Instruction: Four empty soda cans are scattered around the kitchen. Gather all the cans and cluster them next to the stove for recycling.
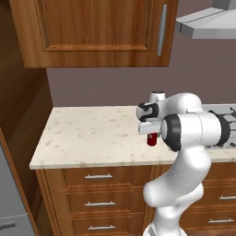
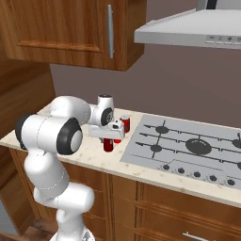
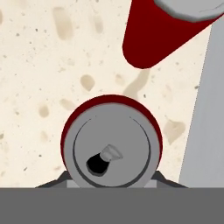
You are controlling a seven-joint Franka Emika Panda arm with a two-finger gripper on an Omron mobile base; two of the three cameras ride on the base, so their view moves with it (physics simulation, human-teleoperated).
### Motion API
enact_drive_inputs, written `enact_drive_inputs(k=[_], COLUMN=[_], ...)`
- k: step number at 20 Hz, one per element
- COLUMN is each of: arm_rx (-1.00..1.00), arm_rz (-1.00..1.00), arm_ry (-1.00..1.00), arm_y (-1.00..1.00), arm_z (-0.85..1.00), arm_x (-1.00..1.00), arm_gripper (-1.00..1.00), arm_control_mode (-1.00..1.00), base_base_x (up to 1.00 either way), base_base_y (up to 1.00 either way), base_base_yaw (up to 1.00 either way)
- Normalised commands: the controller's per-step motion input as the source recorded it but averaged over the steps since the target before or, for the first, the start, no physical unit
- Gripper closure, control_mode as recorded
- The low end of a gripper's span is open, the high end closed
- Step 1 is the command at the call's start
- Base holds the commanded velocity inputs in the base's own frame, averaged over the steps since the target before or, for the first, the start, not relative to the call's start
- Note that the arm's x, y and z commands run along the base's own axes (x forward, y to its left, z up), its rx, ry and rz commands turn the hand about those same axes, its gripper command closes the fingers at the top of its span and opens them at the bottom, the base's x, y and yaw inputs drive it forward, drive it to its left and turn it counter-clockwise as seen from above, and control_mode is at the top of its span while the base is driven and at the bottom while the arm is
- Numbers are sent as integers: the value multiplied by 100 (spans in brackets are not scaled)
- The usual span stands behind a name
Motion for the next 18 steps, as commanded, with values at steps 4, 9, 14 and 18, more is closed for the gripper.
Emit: enact_drive_inputs(k=[4, 9, 14, 18], arm_rx=[0, 0, 0, 0], arm_rz=[0, 0, 0, -2], arm_ry=[0, 0, 0, -3], arm_y=[0, 0, 0, 0], arm_z=[0, 0, 3, 28], arm_x=[0, 0, -5, -30], arm_gripper=[-100, -100, -100, -100], arm_control_mode=[-100, -100, -100, -100], base_base_x=[0, 0, 0, 0], base_base_y=[0, 0, 0, 0], base_base_yaw=[0, 0, 0, 0])
